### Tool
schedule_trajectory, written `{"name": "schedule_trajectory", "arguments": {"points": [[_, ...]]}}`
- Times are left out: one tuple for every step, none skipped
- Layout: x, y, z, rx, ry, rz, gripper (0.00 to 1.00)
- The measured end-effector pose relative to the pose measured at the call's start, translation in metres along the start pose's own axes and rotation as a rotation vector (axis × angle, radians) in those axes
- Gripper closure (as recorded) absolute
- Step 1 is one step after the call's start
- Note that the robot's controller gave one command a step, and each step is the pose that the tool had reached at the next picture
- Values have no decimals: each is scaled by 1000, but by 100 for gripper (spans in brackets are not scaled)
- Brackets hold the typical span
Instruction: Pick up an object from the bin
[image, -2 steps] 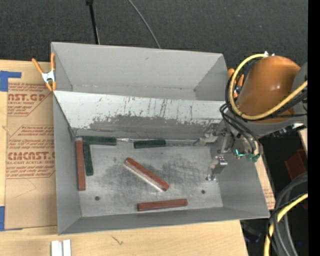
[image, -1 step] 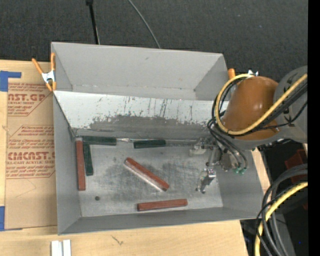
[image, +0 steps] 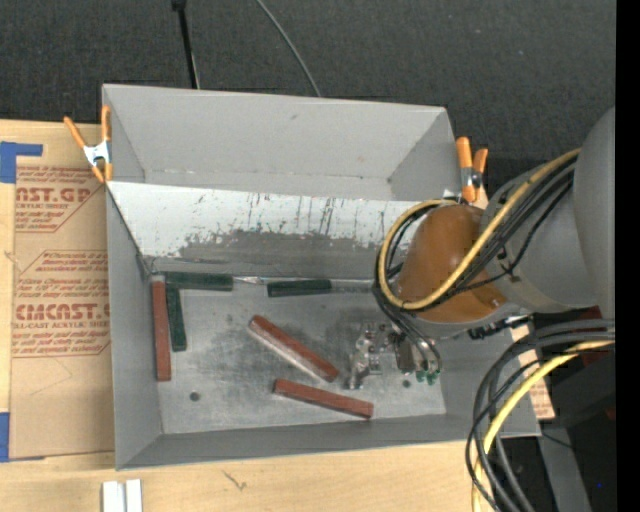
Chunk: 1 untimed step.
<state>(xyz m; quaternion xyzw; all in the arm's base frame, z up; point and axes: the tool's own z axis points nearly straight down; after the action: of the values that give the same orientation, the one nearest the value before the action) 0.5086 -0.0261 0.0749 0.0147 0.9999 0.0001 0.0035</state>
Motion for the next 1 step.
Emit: {"name": "schedule_trajectory", "arguments": {"points": [[1,0,2,0,1,0,0]]}}
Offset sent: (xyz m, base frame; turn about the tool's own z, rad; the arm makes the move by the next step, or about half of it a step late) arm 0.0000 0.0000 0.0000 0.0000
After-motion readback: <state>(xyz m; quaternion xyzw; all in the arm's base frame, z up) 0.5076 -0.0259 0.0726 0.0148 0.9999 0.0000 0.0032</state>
